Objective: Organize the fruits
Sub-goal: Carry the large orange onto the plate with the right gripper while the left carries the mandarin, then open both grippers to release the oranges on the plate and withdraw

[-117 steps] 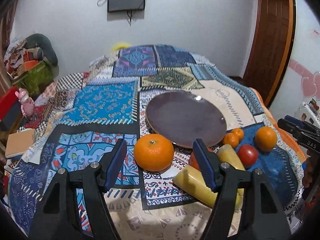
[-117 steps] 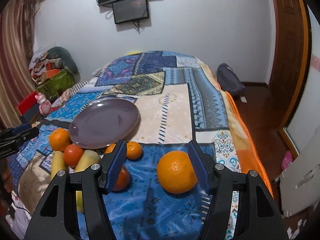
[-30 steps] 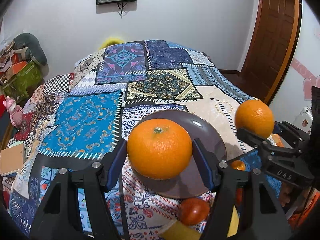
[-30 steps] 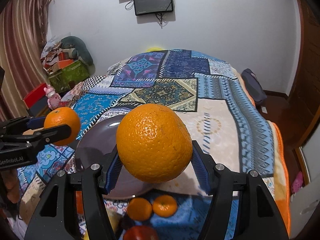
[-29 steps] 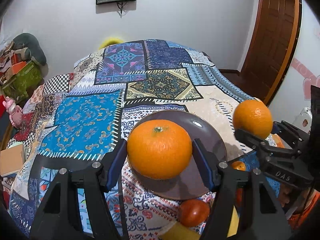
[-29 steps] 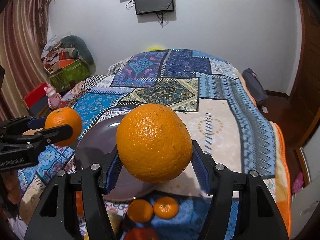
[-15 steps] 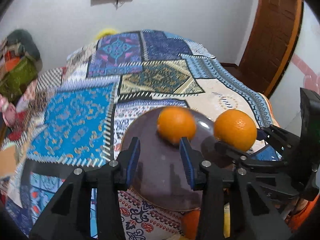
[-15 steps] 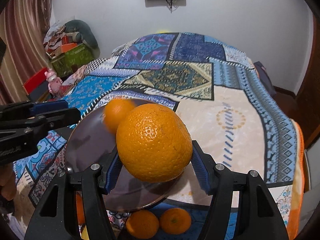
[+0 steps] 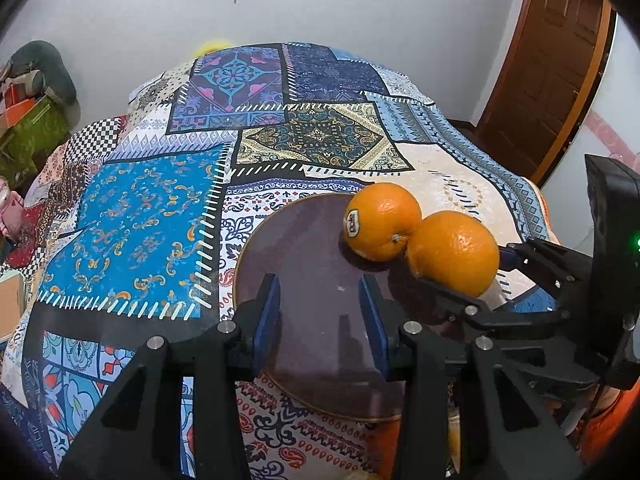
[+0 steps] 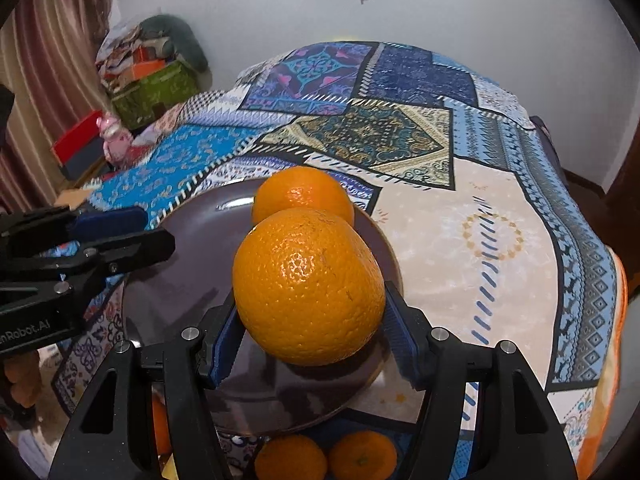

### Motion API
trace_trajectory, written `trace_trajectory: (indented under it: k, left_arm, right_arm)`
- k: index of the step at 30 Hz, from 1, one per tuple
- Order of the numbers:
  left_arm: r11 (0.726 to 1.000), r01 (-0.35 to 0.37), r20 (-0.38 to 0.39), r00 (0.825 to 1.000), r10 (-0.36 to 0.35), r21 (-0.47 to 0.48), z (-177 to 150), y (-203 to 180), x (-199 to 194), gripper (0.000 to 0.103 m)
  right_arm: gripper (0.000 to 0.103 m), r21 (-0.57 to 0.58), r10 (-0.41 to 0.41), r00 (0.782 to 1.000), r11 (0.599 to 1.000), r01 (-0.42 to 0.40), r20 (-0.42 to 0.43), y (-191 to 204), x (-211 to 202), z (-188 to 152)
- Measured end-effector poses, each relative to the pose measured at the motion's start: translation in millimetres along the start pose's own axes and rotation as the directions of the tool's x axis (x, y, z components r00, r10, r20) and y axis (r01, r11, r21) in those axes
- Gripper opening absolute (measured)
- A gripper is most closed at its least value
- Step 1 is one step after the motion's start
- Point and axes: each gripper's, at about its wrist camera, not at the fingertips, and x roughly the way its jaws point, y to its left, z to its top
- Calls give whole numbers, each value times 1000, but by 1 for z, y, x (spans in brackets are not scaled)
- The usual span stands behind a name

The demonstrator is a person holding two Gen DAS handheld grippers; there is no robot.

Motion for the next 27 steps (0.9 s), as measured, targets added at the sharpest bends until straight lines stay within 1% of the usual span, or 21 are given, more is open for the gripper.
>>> trace_trajectory:
  k: [5, 13, 18, 22, 27]
  left_arm:
    - [1000, 0, -7, 1000, 0, 3, -1, 0, 1, 41]
    - [1000, -5, -13, 1000, 5, 9, -5, 0, 3, 42]
    - [1000, -1, -13, 1000, 1, 0, -5, 2, 3, 43]
    - [1000, -9, -12, 1000, 9, 6, -6, 2, 2, 43]
    - [1000, -5, -11, 1000, 5, -3, -8, 3, -1, 43]
  right_arm:
    - [61, -24, 34, 998, 999, -35, -61, 4, 9, -1]
    - [61, -58, 45, 994, 997, -51, -97, 9, 18, 5]
    - [61, -104, 44, 992, 993, -56, -117, 19, 22, 7]
    - [63, -123, 23, 996, 992, -34, -86, 22, 17, 10]
    - [66, -111, 29, 998, 993, -35, -53, 20, 9, 13]
